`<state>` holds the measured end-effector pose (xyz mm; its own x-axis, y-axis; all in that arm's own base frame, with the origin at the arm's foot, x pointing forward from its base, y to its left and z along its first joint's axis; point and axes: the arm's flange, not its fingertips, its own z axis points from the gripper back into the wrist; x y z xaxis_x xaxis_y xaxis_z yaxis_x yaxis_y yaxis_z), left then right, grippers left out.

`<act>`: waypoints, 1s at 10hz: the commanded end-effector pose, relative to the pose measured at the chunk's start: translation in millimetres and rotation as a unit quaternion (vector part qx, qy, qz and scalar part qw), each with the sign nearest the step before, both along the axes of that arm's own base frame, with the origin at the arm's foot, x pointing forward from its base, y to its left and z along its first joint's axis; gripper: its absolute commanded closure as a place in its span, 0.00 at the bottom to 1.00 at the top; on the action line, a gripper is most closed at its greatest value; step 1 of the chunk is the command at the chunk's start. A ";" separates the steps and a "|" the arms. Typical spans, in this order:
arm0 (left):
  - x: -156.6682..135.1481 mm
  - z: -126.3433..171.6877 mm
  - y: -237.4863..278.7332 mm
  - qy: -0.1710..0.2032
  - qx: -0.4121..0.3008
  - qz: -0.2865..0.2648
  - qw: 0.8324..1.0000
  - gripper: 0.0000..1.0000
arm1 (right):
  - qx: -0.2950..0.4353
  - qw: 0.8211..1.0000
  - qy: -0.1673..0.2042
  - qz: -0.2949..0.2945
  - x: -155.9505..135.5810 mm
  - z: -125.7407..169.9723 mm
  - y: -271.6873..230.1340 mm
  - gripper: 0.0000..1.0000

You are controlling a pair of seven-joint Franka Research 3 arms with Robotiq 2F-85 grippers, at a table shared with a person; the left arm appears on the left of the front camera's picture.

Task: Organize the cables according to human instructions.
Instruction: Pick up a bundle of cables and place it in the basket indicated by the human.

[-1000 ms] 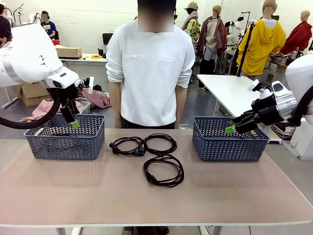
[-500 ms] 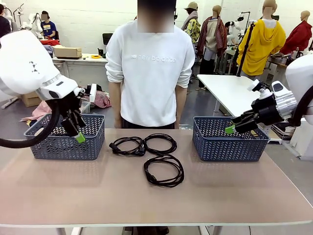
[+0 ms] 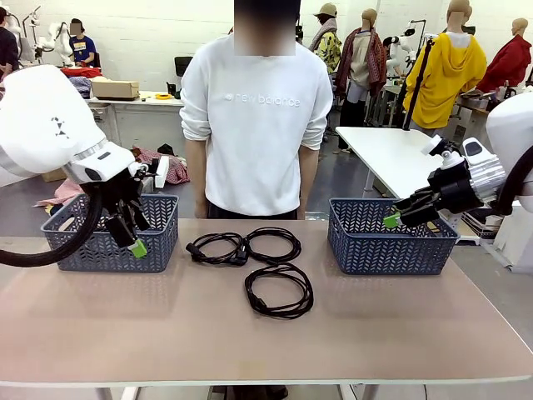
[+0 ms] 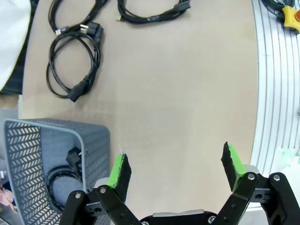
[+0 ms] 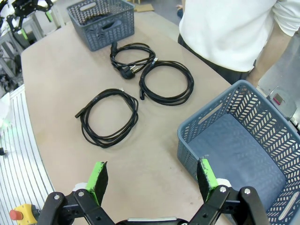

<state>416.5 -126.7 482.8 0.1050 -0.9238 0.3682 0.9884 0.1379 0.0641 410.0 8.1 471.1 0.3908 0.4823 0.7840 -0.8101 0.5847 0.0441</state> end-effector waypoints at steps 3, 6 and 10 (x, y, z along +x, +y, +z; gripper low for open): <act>1.5 1.5 2.4 -0.001 -0.001 0.004 1.000 0.00 | 0.010 1.000 -0.016 0.007 4.9 -0.7 0.6 0.00; 1.5 1.5 2.4 -0.001 -0.001 0.004 1.000 0.00 | 0.010 1.000 -0.016 0.007 4.9 -0.7 0.6 0.00; 1.5 1.5 2.4 -0.001 -0.001 0.004 1.000 0.00 | 0.010 1.000 -0.016 0.007 4.9 -0.7 0.6 0.00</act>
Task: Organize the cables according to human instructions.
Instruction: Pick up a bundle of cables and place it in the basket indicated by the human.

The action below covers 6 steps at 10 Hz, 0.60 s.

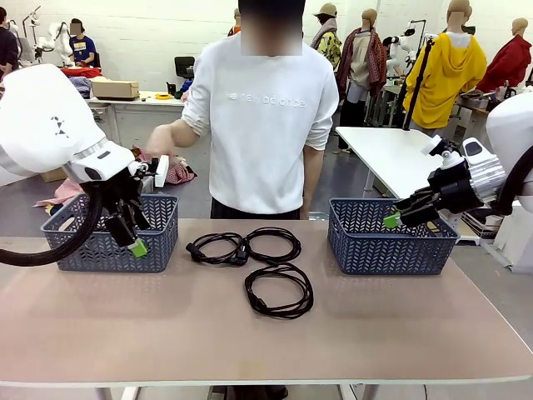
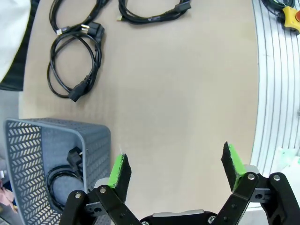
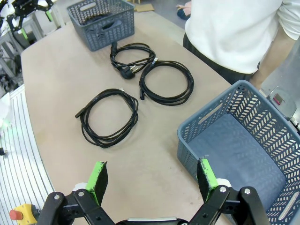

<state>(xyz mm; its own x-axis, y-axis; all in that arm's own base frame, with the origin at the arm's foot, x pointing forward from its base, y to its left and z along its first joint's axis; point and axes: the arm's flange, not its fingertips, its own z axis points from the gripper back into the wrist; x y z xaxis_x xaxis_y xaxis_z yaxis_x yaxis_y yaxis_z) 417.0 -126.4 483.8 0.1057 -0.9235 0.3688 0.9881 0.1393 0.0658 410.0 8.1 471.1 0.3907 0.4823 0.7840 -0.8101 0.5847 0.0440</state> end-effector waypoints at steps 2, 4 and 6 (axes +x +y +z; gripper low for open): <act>1.0 0.5 2.1 0.000 -0.001 0.003 1.000 0.00 | 0.010 1.000 -0.016 0.007 4.9 -0.7 0.6 0.00; 1.0 0.5 2.1 0.000 -0.001 0.003 1.000 0.00 | 0.010 1.000 -0.016 0.007 4.9 -0.7 0.6 0.00; 1.0 0.5 2.1 0.000 -0.001 0.003 1.000 0.00 | 0.010 1.000 -0.016 0.007 4.9 -0.7 0.6 0.00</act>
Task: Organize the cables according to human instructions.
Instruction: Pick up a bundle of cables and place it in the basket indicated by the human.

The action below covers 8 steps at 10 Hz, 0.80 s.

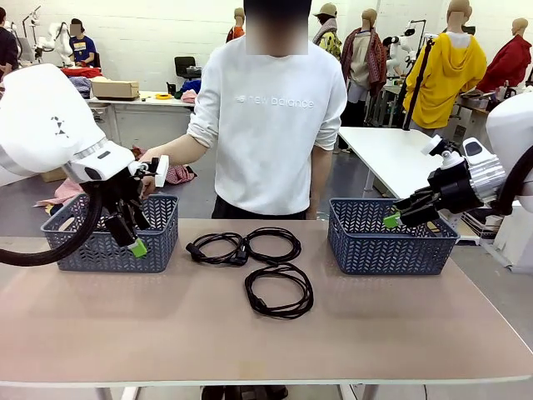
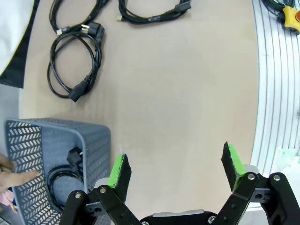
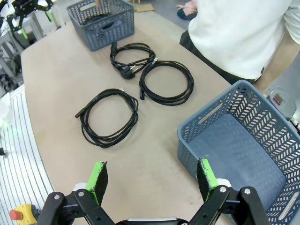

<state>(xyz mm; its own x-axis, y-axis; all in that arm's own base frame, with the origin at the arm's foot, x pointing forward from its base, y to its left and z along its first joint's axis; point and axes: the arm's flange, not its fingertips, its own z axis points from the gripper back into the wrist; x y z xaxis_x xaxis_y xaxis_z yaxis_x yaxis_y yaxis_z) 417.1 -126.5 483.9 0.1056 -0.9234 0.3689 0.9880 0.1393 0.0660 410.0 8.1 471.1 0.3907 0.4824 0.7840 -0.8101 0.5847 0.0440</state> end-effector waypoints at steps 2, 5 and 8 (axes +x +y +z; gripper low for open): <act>0.9 0.3 2.1 0.000 -0.001 0.003 1.000 0.00 | 0.010 1.000 -0.016 0.007 4.9 -0.7 0.6 0.00; 0.9 0.3 2.1 0.000 -0.001 0.003 1.000 0.00 | 0.010 1.000 -0.016 0.007 4.9 -0.7 0.6 0.00; 18.0 2.7 -26.4 -0.017 0.040 -0.044 0.998 0.00 | 0.010 1.000 -0.016 0.007 4.9 -0.7 0.6 0.00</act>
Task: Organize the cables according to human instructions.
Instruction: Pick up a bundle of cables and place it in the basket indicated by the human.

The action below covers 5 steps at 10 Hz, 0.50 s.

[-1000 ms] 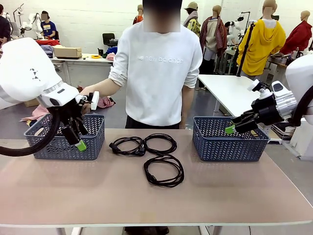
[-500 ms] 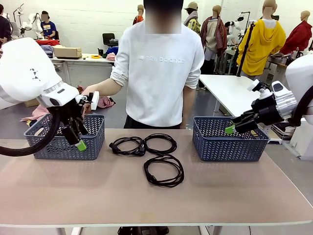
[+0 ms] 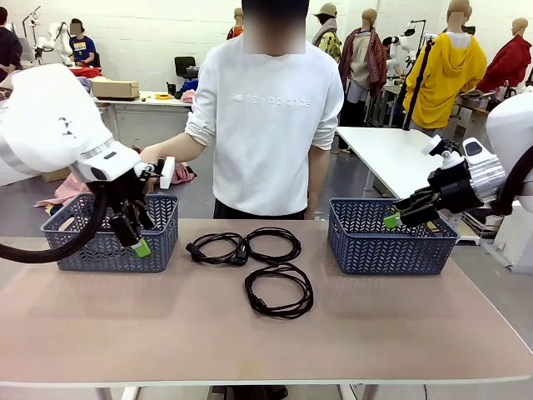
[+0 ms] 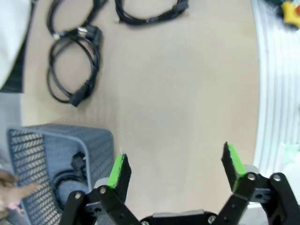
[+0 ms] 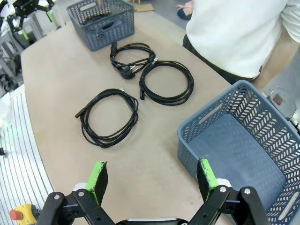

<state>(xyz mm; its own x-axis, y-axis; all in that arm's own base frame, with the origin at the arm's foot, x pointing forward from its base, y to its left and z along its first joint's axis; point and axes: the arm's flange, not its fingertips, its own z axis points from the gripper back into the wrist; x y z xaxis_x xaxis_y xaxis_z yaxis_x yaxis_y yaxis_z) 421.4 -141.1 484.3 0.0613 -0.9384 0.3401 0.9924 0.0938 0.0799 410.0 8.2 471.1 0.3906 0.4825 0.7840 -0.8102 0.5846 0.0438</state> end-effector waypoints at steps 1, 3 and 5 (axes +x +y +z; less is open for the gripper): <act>29.1 5.5 -33.3 -0.028 0.050 -0.045 0.997 0.00 | 0.010 1.000 -0.016 0.007 4.9 -0.8 0.5 0.00; 58.1 5.1 -76.5 -0.042 0.078 -0.082 0.993 0.00 | 0.010 1.000 -0.016 0.007 4.9 -0.8 0.5 0.00; 89.2 -10.1 -120.1 -0.017 0.118 -0.098 0.988 0.00 | 0.010 1.000 -0.016 0.007 4.9 -0.8 0.5 0.00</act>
<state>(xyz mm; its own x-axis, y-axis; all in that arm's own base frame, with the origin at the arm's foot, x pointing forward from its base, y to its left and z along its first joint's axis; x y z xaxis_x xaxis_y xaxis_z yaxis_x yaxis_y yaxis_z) 489.8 -249.4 473.7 -0.1550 -0.9733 0.1692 0.9815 -0.1322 0.1388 410.1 8.5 471.8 0.3892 0.4834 0.7841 -0.8105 0.5843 0.0421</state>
